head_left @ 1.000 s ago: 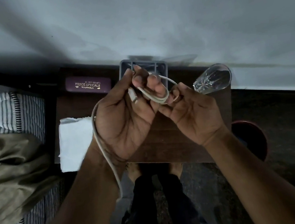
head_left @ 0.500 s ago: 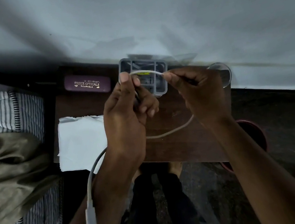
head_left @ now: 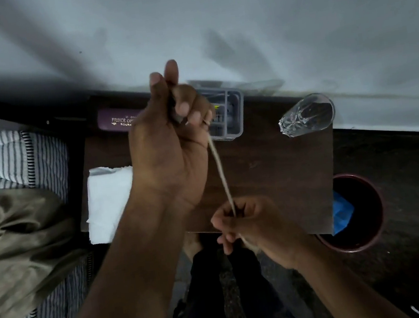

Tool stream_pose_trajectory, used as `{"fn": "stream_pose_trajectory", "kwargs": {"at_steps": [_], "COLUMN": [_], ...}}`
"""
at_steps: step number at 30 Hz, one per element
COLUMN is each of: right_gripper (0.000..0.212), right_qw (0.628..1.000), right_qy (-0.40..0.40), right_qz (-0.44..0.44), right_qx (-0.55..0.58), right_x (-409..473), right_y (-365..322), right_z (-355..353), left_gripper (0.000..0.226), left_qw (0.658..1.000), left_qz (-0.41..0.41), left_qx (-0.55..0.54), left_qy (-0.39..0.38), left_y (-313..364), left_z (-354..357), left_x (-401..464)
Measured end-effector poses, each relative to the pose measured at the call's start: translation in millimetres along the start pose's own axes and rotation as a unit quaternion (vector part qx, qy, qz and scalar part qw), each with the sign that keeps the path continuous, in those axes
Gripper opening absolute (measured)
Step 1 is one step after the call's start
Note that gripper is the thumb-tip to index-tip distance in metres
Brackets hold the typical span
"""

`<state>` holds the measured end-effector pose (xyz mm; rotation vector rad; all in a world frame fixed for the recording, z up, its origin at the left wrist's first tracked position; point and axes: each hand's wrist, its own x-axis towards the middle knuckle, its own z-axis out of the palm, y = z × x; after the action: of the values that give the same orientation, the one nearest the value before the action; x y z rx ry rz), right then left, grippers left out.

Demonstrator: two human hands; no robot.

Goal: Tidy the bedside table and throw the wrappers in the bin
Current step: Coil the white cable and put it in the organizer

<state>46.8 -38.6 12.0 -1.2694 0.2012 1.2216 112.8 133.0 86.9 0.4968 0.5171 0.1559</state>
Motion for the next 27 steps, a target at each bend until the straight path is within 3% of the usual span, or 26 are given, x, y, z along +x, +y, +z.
{"fn": "stream_pose_trajectory", "kwargs": {"at_steps": [2,6,10,13,16,20,22,24,27], "right_gripper": [0.016,0.016,0.025,0.020,0.032,0.038,0.033,0.029,0.029], "right_qw": [0.999,0.996,0.980,0.963,0.908,0.857,0.840,0.833,0.854], "right_qy": [0.009,-0.001,0.006,0.025,0.082,0.100,0.127,0.172,0.203], "right_qz": [0.029,0.064,0.044,-0.023,-0.137,-0.211,-0.241,-0.272,-0.305], "right_qx": [0.027,-0.068,-0.192,-0.267,-0.387,-0.459,-0.469,-0.450,-0.370], "right_x": [-5,-17,-28,-33,-34,-34,-31,-26,-15], "right_y": [10,8,-25,-61,-97,-127,-134,-139,-146], "right_z": [9,15,8,7,2,-5,-9,-12,-18], "left_gripper": [0.027,0.030,0.050,0.045,0.020,0.026,0.024,0.027,0.033], "left_qw": [0.999,0.967,0.911,0.881,0.869,0.853,0.863,0.875,0.877], "left_qz": [0.043,0.115,0.116,0.099,0.031,-0.028,-0.056,-0.094,-0.129], "left_qx": [0.009,0.226,0.395,0.461,0.490,0.512,0.489,0.460,0.446], "left_qy": [0.002,0.024,0.001,-0.041,-0.066,-0.096,-0.115,-0.117,-0.126], "left_y": [6,14,3,-13,-25,-34,-34,-32,-26], "left_z": [-2,-13,-32,-47,-58,-69,-69,-68,-71], "left_x": [11,28,32,30,21,8,2,-1,-5]}}
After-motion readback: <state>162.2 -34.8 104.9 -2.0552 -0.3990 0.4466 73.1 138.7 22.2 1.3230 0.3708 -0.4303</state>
